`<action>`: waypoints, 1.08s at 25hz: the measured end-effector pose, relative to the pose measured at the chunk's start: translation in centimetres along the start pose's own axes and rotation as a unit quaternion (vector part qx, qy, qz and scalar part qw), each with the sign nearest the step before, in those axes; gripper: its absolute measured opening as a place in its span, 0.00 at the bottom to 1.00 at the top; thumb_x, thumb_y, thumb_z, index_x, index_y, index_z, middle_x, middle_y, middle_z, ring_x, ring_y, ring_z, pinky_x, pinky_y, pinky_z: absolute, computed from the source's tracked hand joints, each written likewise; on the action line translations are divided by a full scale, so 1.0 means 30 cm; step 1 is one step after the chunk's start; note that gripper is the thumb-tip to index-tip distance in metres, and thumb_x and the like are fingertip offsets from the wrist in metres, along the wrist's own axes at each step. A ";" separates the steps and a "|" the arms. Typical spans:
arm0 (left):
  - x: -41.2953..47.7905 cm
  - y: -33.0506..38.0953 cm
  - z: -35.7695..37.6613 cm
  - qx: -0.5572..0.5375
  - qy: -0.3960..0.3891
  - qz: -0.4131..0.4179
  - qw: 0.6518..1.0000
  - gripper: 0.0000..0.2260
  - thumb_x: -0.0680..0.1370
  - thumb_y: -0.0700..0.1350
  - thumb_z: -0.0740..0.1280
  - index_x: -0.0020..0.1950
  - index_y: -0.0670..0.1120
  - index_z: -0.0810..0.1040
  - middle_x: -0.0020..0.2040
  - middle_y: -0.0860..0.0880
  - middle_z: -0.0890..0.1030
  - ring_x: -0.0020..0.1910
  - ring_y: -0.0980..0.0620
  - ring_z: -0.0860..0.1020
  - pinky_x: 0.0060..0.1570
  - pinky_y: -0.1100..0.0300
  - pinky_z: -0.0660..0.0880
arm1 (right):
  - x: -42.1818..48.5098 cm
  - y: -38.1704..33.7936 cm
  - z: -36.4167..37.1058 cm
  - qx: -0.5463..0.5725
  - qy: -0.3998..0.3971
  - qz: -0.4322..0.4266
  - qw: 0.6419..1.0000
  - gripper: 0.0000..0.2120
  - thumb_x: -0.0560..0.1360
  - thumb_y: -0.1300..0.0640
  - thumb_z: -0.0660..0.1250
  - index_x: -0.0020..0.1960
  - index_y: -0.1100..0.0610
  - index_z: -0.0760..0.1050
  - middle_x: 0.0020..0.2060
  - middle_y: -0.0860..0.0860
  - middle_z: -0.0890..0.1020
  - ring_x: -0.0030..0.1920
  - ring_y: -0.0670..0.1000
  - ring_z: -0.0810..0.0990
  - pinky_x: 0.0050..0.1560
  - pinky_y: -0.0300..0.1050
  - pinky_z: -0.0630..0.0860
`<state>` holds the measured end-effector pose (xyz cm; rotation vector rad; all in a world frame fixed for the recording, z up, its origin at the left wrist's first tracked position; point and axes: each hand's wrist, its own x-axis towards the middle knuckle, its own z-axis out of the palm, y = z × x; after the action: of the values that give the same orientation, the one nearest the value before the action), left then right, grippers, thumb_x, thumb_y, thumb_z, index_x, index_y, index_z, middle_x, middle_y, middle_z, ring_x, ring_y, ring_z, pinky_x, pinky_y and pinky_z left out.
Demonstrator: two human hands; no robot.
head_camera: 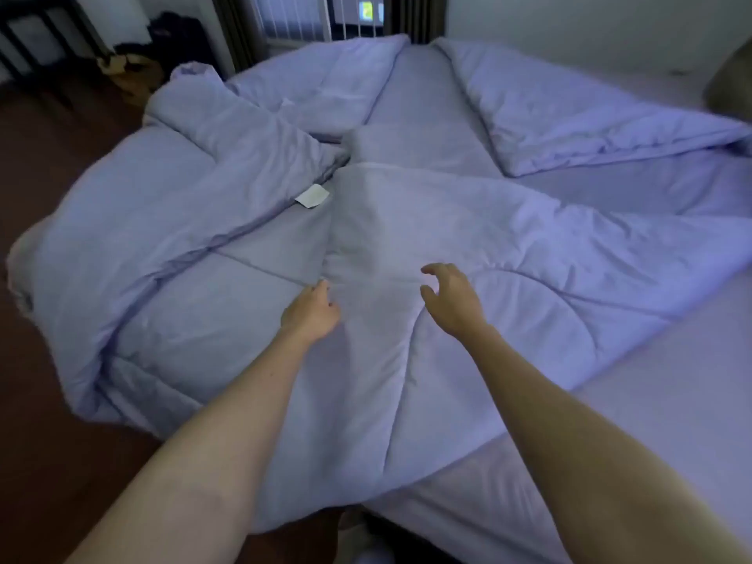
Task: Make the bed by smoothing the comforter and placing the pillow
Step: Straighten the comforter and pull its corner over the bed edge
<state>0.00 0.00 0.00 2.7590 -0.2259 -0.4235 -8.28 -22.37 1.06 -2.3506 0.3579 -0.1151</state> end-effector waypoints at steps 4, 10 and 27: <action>0.147 -0.065 0.062 -0.055 -0.044 -0.062 0.996 0.24 0.79 0.53 0.58 0.71 0.41 0.65 0.68 0.35 0.70 0.66 0.37 0.71 0.65 0.49 0.68 | 0.045 0.029 0.125 -0.113 0.014 0.050 0.992 0.26 0.76 0.52 0.61 0.73 0.51 0.62 0.75 0.52 0.61 0.75 0.55 0.57 0.71 0.54 0.57; 0.285 -0.049 0.083 -0.256 -0.083 -0.154 0.951 0.35 0.78 0.64 0.55 0.71 0.37 0.65 0.71 0.37 0.69 0.70 0.40 0.69 0.68 0.51 0.65 | 0.069 0.080 0.179 -0.145 -0.001 0.070 0.987 0.27 0.78 0.47 0.58 0.75 0.45 0.56 0.77 0.49 0.55 0.77 0.54 0.51 0.74 0.54 0.52; -0.419 0.526 0.273 -0.127 -0.266 0.307 0.905 0.18 0.74 0.44 0.69 0.64 0.45 0.76 0.61 0.42 0.79 0.60 0.44 0.77 0.60 0.56 0.72 | -0.192 0.123 -0.360 0.240 0.095 0.135 0.957 0.45 0.70 0.39 0.70 0.77 0.48 0.47 0.76 0.49 0.57 0.74 0.50 0.60 0.71 0.43 0.58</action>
<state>-16.09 -14.60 1.52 2.1036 -1.0522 -0.9306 -16.62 -30.45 6.41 -1.7972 0.6618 -0.2663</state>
